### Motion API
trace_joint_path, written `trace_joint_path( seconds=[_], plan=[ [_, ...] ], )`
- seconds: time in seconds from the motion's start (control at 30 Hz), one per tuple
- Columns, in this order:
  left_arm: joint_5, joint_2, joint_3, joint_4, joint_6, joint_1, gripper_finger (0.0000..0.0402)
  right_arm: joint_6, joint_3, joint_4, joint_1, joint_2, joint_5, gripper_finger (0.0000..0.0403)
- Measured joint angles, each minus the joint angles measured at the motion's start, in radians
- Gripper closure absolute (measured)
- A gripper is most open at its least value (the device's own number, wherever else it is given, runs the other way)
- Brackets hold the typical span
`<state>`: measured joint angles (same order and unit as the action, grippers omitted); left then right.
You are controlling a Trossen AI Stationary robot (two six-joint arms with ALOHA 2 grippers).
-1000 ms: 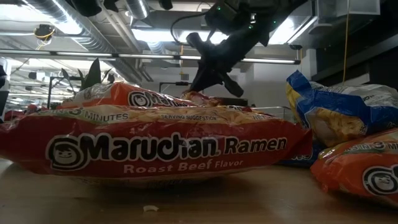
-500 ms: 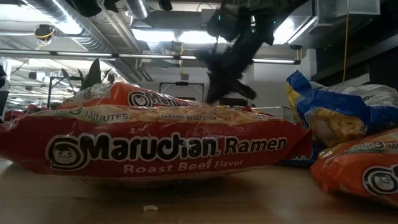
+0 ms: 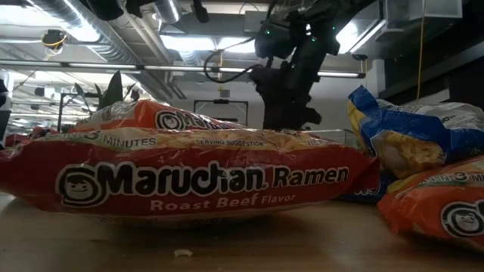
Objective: Sort Maruchan noodles
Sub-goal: Put the red noodle pack into the gray bin
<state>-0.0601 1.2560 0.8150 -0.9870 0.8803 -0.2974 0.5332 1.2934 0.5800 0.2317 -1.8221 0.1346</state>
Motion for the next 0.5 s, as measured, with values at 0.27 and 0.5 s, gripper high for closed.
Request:
trace_joint_path(
  seconds=[0.27,0.5],
  plan=[
    [-0.002,0.000,0.000,0.009,0.000,0.000,0.0285,-0.353,0.001,0.026,-0.087,0.080,-0.154,0.0200],
    [-0.004,0.000,0.000,0.010,0.000,0.000,0.0285,-0.681,0.002,0.033,-0.193,0.087,-0.252,0.0219]
  ],
)
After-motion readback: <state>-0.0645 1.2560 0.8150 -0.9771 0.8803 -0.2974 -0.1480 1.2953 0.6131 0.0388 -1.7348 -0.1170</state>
